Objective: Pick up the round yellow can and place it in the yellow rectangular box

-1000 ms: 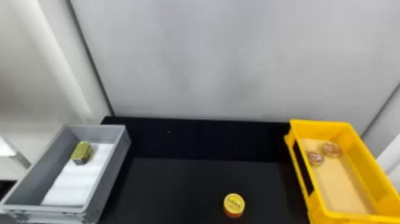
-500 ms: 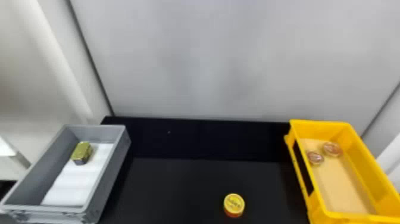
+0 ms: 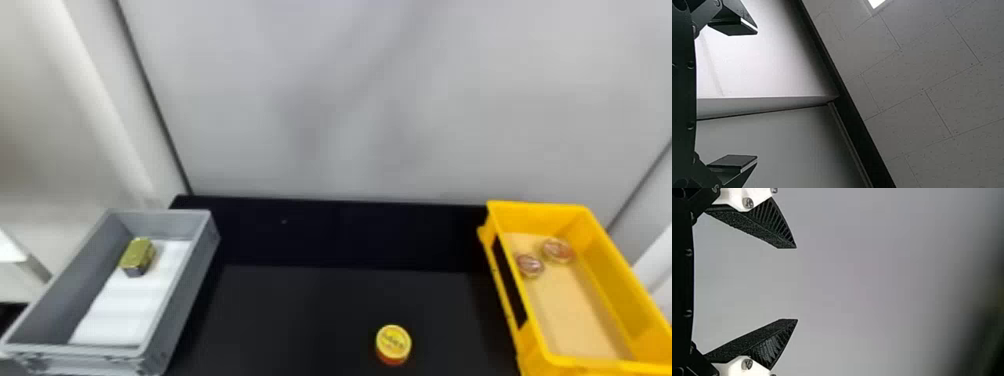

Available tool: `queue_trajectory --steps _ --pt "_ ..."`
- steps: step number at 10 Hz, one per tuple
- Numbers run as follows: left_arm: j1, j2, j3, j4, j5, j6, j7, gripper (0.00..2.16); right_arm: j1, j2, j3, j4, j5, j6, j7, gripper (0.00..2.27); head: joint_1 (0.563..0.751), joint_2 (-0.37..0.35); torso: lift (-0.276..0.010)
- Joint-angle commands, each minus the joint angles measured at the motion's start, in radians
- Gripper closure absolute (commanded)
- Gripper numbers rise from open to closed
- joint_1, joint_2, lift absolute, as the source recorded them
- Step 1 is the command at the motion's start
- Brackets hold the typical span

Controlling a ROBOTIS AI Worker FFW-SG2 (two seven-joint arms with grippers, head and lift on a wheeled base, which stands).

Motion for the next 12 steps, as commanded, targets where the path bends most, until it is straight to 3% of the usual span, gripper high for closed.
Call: queue_trajectory --steps 1,4,7,11,12 --pt "0.000 -0.003 -0.003 0.000 0.000 0.000 0.000 0.13 0.056 0.068 0.013 0.078 0.000 0.058 0.082 0.13 0.663 0.054 -0.010" --pt "0.008 -0.009 -0.001 0.000 0.002 -0.008 0.000 0.13 0.144 0.159 0.029 0.161 0.001 0.079 0.152 0.13 0.663 0.054 -0.010" --pt "0.009 -0.012 0.000 0.000 0.006 -0.011 0.000 0.13 0.216 0.222 0.052 0.252 0.011 0.144 0.261 0.13 0.663 0.054 -0.010" --pt "-0.003 -0.016 -0.012 0.005 0.008 -0.011 0.000 0.13 0.282 0.272 0.096 0.381 0.072 0.262 0.493 0.13 0.663 0.054 -0.010" --pt "-0.009 -0.018 -0.020 0.012 0.012 -0.012 0.000 0.13 0.305 0.274 0.116 0.388 0.089 0.280 0.499 0.13 0.663 0.054 -0.010"
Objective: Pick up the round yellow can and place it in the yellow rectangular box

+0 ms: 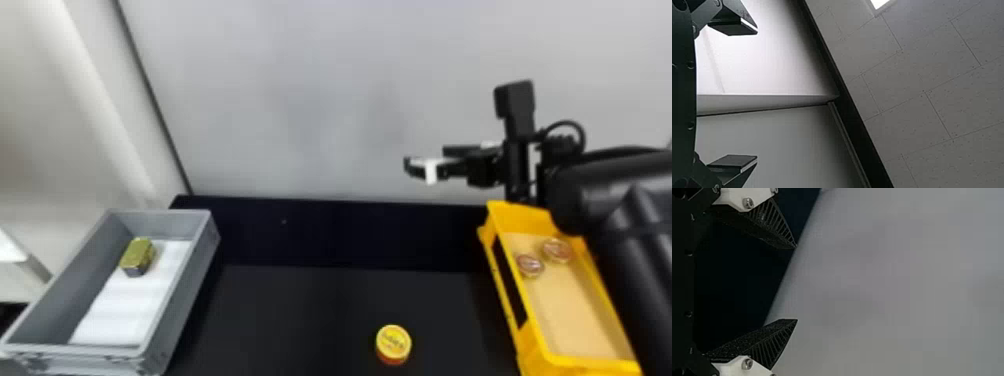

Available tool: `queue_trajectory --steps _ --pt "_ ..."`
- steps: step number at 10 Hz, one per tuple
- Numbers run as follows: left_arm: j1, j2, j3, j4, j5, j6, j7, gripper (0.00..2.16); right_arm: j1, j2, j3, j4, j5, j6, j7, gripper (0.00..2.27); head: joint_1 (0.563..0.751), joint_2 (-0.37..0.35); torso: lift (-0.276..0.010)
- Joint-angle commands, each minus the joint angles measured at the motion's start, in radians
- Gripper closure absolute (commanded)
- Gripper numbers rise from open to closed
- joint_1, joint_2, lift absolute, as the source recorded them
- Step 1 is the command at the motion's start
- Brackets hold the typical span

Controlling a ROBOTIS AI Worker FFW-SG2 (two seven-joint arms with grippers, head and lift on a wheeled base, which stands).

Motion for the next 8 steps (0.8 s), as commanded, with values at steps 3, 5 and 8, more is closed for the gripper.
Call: queue_trajectory --steps 3,5,8 --pt "-0.012 -0.011 -0.021 0.020 0.012 -0.008 0.000 0.13 0.085 0.034 0.080 0.079 0.175 0.051 0.181 0.13 0.663 0.054 -0.010" --pt "-0.014 -0.017 -0.021 0.023 0.015 -0.014 0.000 0.13 0.119 0.042 0.134 0.125 0.190 0.037 0.219 0.13 0.663 0.054 -0.010" --pt "-0.017 -0.017 -0.023 0.023 0.016 -0.015 0.000 0.13 0.145 0.034 0.194 0.210 0.262 -0.022 0.307 0.13 0.663 0.054 -0.010"
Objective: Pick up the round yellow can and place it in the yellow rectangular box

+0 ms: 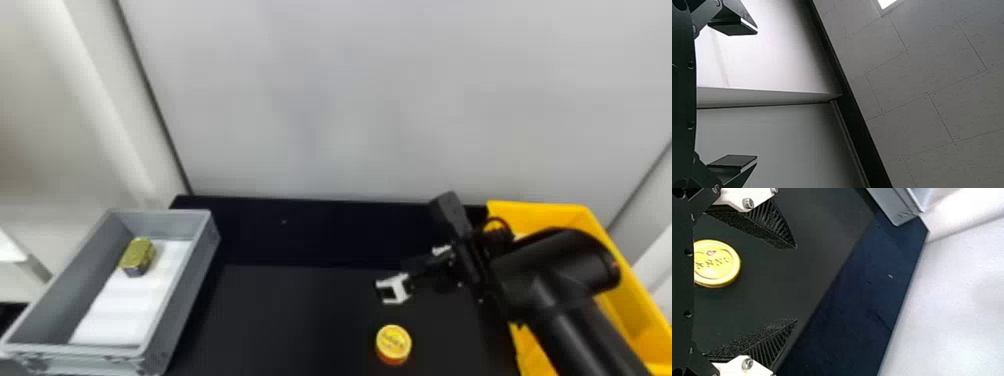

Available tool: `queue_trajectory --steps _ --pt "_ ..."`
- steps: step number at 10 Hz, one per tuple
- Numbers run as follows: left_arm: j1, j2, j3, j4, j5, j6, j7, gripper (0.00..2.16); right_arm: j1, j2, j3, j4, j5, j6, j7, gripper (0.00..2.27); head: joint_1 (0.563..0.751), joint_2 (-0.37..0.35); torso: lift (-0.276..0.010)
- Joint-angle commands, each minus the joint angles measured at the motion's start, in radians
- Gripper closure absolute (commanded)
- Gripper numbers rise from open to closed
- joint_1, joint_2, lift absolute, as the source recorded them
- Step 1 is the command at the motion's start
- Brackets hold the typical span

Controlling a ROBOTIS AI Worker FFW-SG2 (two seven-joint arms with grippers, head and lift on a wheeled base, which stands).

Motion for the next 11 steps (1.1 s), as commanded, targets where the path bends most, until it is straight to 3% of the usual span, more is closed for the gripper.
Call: queue_trajectory --steps 1,5,11 --pt "-0.003 0.000 -0.003 0.000 0.001 -0.003 0.000 0.13 0.004 -0.022 0.070 0.072 0.065 -0.053 0.046 0.13 0.663 0.054 -0.010" --pt "-0.002 0.000 -0.005 0.000 0.001 -0.010 0.000 0.13 -0.004 -0.022 0.143 0.175 0.097 -0.144 0.077 0.13 0.663 0.054 -0.010" --pt "0.003 0.002 -0.003 0.000 0.001 -0.012 0.000 0.13 -0.002 -0.020 0.181 0.193 0.106 -0.159 0.093 0.13 0.663 0.054 -0.010"
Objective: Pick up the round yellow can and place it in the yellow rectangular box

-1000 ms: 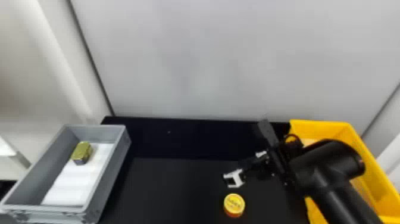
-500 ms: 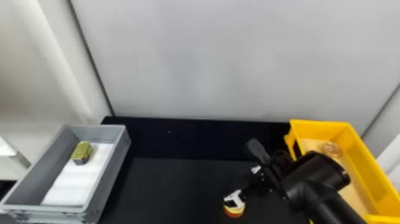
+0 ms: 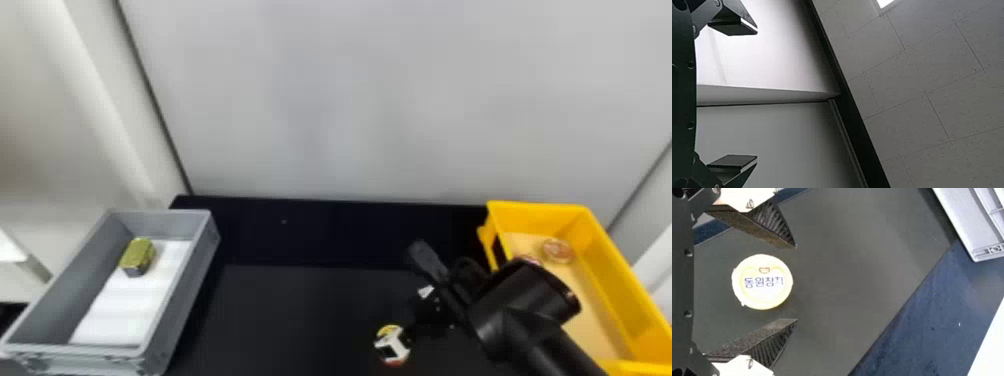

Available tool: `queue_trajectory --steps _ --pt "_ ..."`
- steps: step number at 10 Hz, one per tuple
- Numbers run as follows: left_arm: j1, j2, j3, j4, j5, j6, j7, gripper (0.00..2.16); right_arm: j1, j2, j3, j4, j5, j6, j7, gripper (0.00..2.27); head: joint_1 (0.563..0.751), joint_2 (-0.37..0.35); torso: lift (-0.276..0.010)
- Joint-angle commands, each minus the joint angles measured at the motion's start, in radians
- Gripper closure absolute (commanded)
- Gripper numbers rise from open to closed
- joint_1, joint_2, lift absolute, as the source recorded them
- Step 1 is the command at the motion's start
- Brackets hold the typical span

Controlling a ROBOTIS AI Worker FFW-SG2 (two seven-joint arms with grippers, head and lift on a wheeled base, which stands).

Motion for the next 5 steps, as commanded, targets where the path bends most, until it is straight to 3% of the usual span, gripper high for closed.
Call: queue_trajectory --steps 1,5 --pt "0.001 0.000 0.000 0.000 0.000 0.000 0.000 0.13 0.003 0.001 0.010 -0.001 0.000 -0.001 0.004 0.13 0.663 0.054 -0.010" --pt "0.001 -0.001 -0.001 0.000 0.000 0.000 0.000 0.13 0.008 -0.009 0.016 0.000 0.016 -0.002 0.014 0.13 0.663 0.054 -0.010"
